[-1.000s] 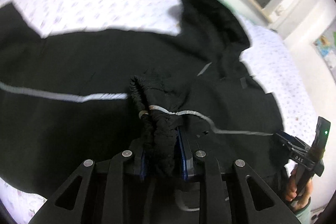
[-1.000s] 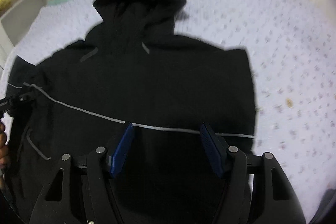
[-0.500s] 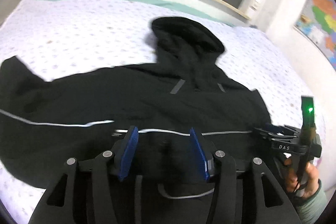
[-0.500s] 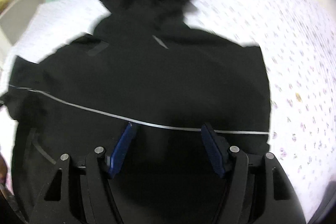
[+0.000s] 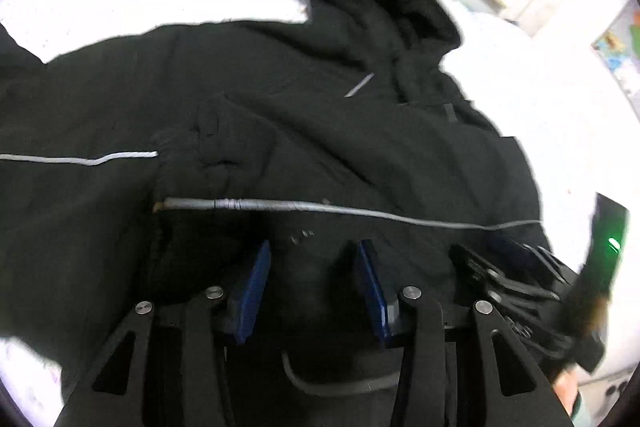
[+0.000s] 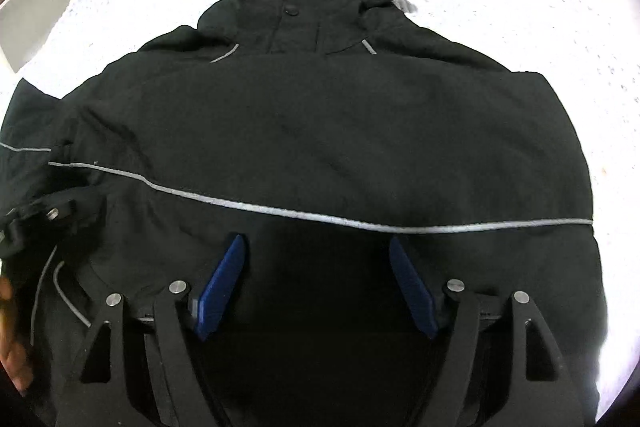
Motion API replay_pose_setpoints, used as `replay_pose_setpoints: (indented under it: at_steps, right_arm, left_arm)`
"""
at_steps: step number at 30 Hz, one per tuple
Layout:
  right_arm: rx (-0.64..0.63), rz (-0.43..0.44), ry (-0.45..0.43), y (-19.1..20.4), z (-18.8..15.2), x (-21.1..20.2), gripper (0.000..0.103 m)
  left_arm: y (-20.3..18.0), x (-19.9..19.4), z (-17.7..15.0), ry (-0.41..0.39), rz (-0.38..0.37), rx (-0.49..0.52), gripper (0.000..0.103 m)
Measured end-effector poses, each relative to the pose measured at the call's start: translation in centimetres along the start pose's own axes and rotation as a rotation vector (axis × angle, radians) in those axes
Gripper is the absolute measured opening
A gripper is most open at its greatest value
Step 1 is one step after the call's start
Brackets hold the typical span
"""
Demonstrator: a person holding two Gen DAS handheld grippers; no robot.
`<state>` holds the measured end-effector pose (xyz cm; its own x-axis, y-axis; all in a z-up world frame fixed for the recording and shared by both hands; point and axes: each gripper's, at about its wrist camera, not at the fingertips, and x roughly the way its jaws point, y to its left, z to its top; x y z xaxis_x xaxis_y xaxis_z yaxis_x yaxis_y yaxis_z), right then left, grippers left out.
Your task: Fold large clothes
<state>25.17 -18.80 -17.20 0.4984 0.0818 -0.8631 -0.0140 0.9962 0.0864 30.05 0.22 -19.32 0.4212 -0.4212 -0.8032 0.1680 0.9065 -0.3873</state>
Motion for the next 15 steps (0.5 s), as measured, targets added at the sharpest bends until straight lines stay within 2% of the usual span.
replay_pose_setpoints:
  at_steps: [2,3,6,10,12,14,15]
  right_arm:
    - [-0.021,-0.015,0.026,1.7,0.2,-0.9,0.076]
    - [-0.042,-0.031,0.034,2.7,0.3,-1.0,0.077]
    - [-0.131,-0.007,-0.017,7.0,0.4,-2.3,0.077]
    - [-0.113,0.023,-0.090,10.9,2.1,-0.7,0.077]
    - [-0.107,0.031,-0.123,11.6,1.9,0.7,0.077]
    - [-0.124,0.003,-0.160,11.9,0.4,2.5,0.085]
    - [-0.131,-0.010,-0.193,12.3,0.0,2.7,0.086]
  left_arm:
    - [-0.2,-3.0,-0.6,-0.045,-0.044,0.024,0.047]
    - [-0.1,-5.1,-0.9,-0.081,-0.040,0.038,0.048]
    - [2.7,-10.1,-1.2,-0.134,0.072,0.028,0.051]
    - [10.0,-15.9,-1.6,-0.211,0.156,-0.080,0.051]
    - [15.6,-19.1,-2.1,-0.254,0.226,-0.158,0.052]
    - [20.2,-21.2,-2.3,-0.278,0.310,-0.214,0.053]
    - [22.0,-21.9,-2.3,-0.282,0.345,-0.233,0.053]
